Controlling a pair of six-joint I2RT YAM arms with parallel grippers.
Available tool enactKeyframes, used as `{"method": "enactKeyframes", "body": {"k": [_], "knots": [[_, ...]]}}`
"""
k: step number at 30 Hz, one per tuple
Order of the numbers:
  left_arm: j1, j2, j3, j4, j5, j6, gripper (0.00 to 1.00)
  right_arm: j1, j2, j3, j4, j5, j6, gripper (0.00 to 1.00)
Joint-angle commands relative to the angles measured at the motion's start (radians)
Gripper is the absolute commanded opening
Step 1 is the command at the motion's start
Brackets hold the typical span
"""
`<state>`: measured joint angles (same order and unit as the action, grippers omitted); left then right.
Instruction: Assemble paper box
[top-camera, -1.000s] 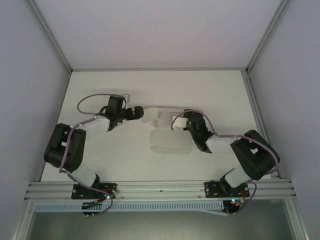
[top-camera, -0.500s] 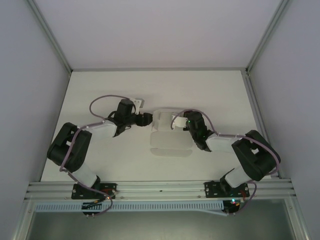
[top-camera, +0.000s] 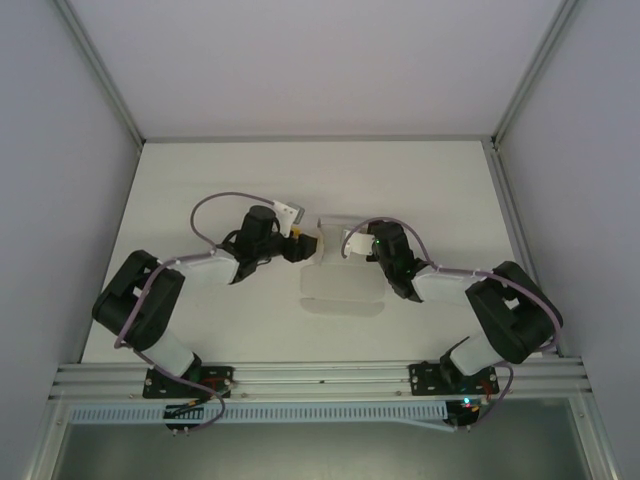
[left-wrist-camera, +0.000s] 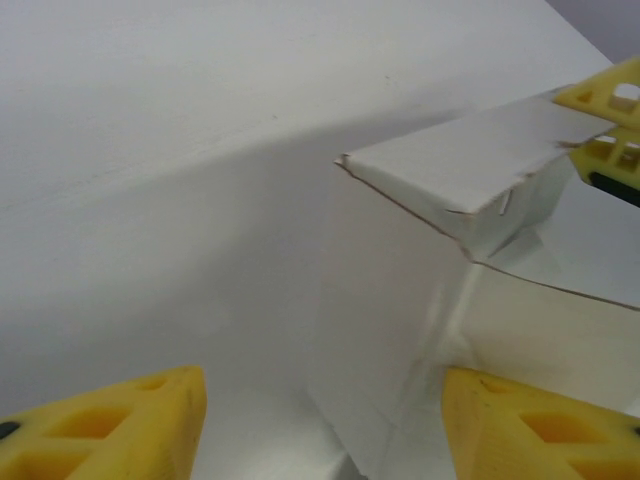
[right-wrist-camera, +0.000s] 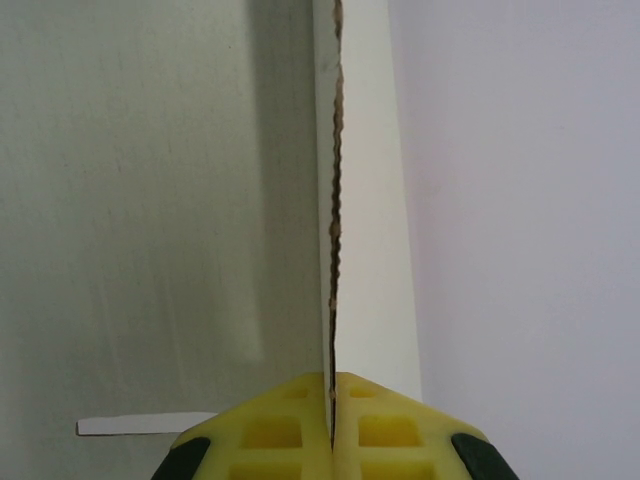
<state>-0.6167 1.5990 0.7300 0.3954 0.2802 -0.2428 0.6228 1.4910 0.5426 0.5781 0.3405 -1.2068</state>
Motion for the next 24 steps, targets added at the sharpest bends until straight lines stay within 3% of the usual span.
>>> {"method": "enactKeyframes", "body": {"k": [1, 12, 20, 24], "knots": [[-0.011, -0.024, -0.016, 0.062, 0.032, 0.037, 0.64, 0.008, -0.027, 0.016, -0.027, -0.014, 0.025, 0.0], [-0.04, 0.034, 0.026, 0.033, -0.043, 0.054, 0.66, 0.044, -0.051, -0.001, -0.041, 0.005, 0.011, 0.0], [-0.106, 0.012, -0.05, 0.041, -0.175, 0.096, 0.66, 0.123, -0.056, -0.111, 0.134, 0.179, -0.06, 0.0], [-0.136, -0.022, -0.113, 0.079, -0.199, 0.113, 0.66, 0.157, -0.092, -0.133, 0.106, 0.205, -0.044, 0.0]]}}
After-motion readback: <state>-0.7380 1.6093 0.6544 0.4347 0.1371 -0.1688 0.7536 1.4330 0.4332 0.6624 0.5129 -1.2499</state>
